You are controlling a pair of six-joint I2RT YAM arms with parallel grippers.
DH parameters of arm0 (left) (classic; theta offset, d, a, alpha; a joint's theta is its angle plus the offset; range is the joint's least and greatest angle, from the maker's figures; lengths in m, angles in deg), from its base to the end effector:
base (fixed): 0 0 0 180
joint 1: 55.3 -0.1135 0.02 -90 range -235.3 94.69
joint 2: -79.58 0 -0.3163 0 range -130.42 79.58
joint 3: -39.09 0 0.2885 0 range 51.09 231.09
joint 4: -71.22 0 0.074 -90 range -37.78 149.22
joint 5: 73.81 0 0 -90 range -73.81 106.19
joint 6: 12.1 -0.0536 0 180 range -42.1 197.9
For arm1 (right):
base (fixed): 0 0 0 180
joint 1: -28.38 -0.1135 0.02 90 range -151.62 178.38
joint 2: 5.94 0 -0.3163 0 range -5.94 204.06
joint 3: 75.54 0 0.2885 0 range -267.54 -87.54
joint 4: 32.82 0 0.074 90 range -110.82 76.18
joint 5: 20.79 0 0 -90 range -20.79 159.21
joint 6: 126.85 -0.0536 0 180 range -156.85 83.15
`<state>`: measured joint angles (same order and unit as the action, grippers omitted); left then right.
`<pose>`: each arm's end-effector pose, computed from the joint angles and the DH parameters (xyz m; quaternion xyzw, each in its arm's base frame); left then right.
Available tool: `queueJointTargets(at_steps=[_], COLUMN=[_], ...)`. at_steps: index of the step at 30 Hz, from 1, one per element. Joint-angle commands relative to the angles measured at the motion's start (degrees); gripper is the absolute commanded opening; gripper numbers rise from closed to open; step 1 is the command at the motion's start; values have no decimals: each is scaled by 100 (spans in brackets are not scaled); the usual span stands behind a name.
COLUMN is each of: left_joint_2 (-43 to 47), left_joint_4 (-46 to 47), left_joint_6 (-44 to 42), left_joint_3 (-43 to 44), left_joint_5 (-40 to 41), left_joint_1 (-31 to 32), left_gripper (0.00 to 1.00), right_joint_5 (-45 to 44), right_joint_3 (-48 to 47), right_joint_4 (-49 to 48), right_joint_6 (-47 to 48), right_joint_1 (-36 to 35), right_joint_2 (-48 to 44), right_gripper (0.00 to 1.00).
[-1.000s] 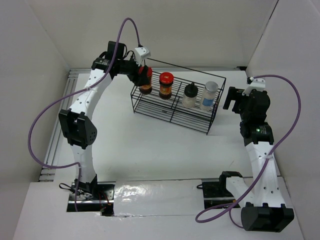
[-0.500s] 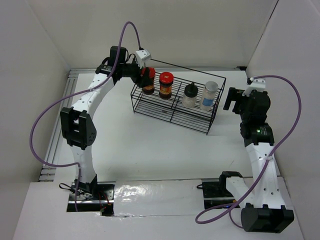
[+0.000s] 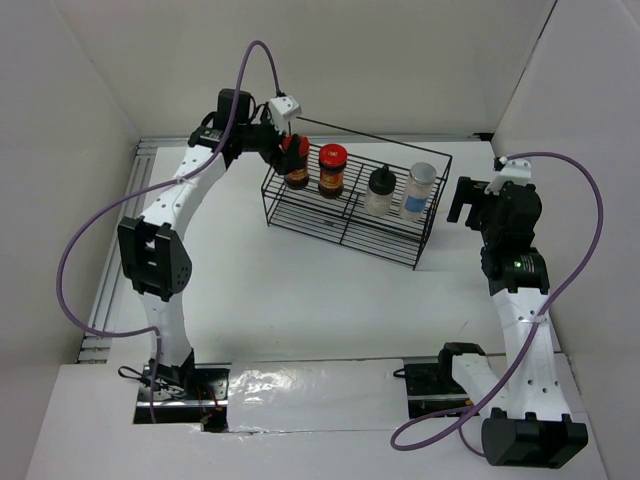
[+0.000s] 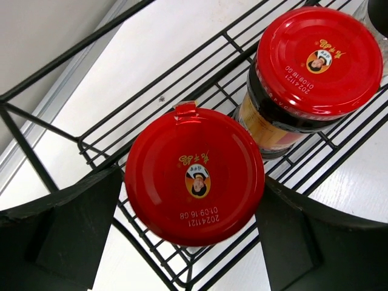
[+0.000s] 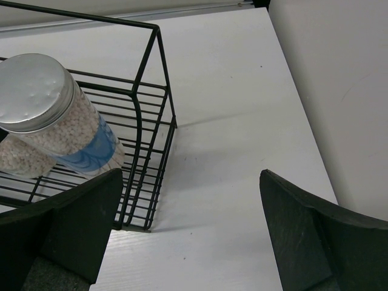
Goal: Organize the condiment bottles
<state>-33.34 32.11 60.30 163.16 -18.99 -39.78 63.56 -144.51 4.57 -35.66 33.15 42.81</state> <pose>0.5027 -0.1716 0.4054 0.3821 0.7386 -0.2500 0.4959 0.2027 -0.0222 0.4134 0.0543 0.8025 -0.0704 0.5900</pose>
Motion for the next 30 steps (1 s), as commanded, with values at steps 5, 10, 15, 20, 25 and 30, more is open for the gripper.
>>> queueJointTargets(at_steps=[5,10,15,20,25,30], left_joint_2=[604,1262,2229,3863,4823,5358], left_joint_4=[-460,-1357,-1947,-1465,-850,-199], left_joint_6=[178,353,960,917,460,486], left_joint_3=[1007,1598,305,-2431,-5034,-6600], left_joint_5=[169,99,-445,-113,466,609], left_joint_1=[-15,-401,-1777,-2747,-3056,-2960], left_gripper=[99,99,99,99,95,91], right_joint_5=[-226,-551,-332,28,-120,-331], right_joint_3=[-244,-210,71,371,625,801], right_joint_4=[71,379,537,730,863,845], right_joint_6=[22,-101,-592,-1199,-1903,-2114], right_joint_1=[15,23,32,23,32,-3], right_joint_2=[-112,-190,-603,-972,-1499,-1878], right_gripper=[100,100,100,100,100,100])
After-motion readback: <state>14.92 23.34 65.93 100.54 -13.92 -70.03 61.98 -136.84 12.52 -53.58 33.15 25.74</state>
